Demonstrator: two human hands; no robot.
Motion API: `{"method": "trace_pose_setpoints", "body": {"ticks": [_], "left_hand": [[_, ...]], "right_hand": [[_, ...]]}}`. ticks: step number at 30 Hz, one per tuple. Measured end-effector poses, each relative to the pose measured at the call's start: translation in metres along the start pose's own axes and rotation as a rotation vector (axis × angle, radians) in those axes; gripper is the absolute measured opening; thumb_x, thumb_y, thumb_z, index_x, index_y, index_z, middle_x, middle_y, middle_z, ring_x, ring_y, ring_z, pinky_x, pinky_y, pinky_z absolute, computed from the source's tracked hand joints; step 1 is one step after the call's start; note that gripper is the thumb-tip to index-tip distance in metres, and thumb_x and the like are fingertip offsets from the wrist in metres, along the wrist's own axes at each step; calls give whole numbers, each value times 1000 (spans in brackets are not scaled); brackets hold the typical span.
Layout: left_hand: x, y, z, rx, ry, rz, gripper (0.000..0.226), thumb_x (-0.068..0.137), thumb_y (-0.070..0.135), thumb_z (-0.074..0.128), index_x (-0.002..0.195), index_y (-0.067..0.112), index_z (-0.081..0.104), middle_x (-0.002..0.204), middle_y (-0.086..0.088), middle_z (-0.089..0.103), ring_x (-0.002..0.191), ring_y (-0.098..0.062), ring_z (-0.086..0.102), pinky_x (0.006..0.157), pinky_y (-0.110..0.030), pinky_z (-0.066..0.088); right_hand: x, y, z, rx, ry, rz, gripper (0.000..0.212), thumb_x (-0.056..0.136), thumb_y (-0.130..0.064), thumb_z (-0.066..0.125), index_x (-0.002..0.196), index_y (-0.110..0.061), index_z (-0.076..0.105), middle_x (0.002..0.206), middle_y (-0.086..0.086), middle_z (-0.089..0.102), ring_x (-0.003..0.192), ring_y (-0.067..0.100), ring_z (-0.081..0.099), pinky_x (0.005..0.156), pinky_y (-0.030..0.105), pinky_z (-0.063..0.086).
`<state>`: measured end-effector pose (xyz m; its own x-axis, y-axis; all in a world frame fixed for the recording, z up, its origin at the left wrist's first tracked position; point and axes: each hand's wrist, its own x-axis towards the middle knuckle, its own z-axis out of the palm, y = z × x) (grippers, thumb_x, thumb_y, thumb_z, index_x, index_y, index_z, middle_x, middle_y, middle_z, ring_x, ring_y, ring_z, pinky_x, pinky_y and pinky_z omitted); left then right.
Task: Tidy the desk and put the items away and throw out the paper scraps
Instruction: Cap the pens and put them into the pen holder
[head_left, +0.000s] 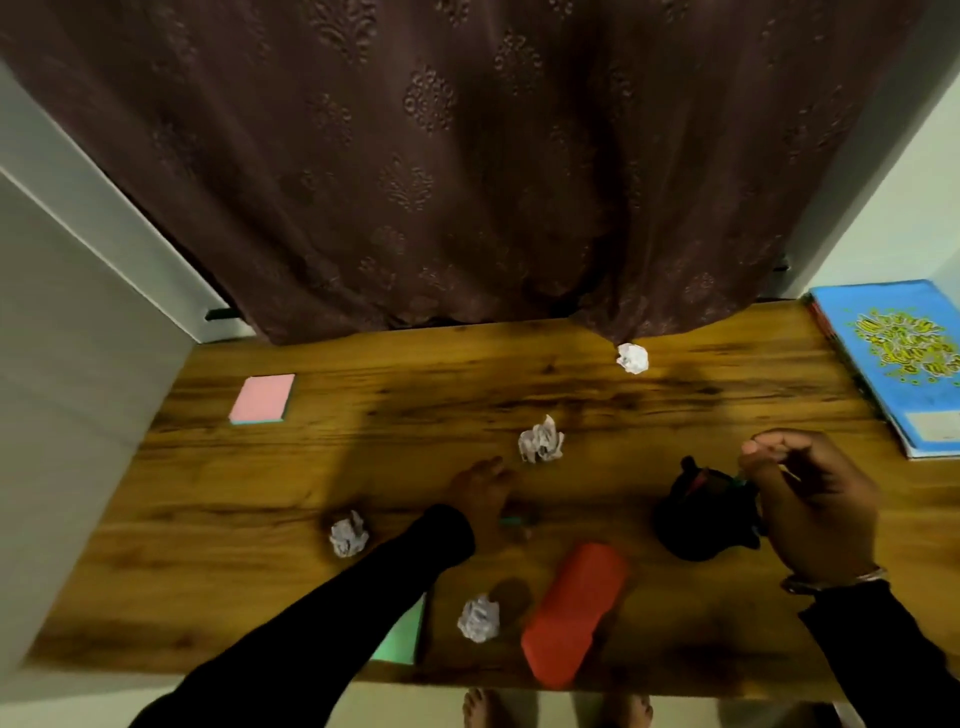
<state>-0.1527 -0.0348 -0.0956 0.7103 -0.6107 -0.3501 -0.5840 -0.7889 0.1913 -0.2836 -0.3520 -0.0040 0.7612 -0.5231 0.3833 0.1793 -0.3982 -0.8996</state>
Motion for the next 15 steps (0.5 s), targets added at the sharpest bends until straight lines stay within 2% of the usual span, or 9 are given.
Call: {"method": "trace_pose_setpoints", "body": {"ticks": [1, 2, 4, 6, 8, 9, 11, 13, 15], "left_hand": [[-7, -12, 3, 41, -86, -16, 71, 89, 57, 56, 147, 20, 40, 158, -9, 31, 146, -30, 27, 120, -41, 24], [-11, -20, 5, 48, -112, -14, 60, 93, 47, 56, 145, 18, 43, 157, -8, 32, 146, -29, 27, 120, -37, 22], [-13, -20, 3, 22, -73, 4, 38, 97, 33, 54, 132, 17, 55, 148, -8, 43, 138, -29, 37, 113, -34, 27], [-7, -8, -4, -30, -39, 19, 30, 99, 30, 52, 124, 15, 59, 139, -9, 50, 130, -29, 45, 109, -33, 32], [4, 11, -13, -222, 83, 50, 28, 98, 31, 51, 116, 12, 61, 126, -11, 57, 117, -30, 54, 102, -37, 42], [12, 27, -19, -354, 167, 87, 27, 97, 33, 52, 110, 11, 61, 115, -10, 61, 107, -29, 58, 94, -39, 48], [22, 70, -38, -607, 298, 183, 24, 95, 34, 56, 104, 12, 61, 102, -1, 63, 94, -20, 60, 82, -34, 50], [29, 113, -51, -707, 310, 262, 17, 96, 27, 59, 104, 12, 61, 101, 4, 61, 94, -14, 57, 81, -20, 44], [39, 145, -52, -678, 366, 357, 16, 95, 28, 61, 101, 14, 63, 103, 2, 60, 99, -17, 55, 83, -22, 41]], "right_hand": [[2, -1, 6, -10, -9, 0, 7, 84, 3, 66, 91, 3, 64, 82, -19, 67, 75, 5, 63, 68, 15, 50], [3, -2, 11, -18, -13, 9, 7, 84, 4, 66, 91, 3, 64, 82, -22, 67, 75, 0, 62, 69, 14, 49], [6, -5, 19, -34, -14, 41, 8, 83, 5, 68, 90, 1, 65, 83, -21, 69, 75, -4, 63, 71, 11, 48], [7, -5, 22, -55, -25, 62, 7, 83, 2, 70, 88, -1, 66, 84, -11, 69, 72, -3, 63, 69, 10, 48], [8, -4, 23, -94, -46, 64, 7, 83, 1, 71, 86, -4, 66, 82, -3, 67, 71, 4, 63, 68, 12, 49], [9, -1, 21, -113, -55, 61, 8, 83, 1, 71, 84, -6, 66, 81, -2, 67, 72, 8, 64, 68, 15, 50], [9, 8, 12, -125, -67, 81, 12, 83, 1, 71, 84, -11, 67, 82, -3, 68, 75, 11, 66, 70, 23, 52], [6, 16, 4, -121, -76, 101, 9, 83, -4, 71, 85, -12, 67, 84, 0, 69, 76, 13, 67, 68, 30, 54], [4, 15, -5, -96, -62, 101, 6, 83, -2, 70, 86, -7, 67, 84, 4, 69, 76, 14, 68, 66, 27, 54]]}}
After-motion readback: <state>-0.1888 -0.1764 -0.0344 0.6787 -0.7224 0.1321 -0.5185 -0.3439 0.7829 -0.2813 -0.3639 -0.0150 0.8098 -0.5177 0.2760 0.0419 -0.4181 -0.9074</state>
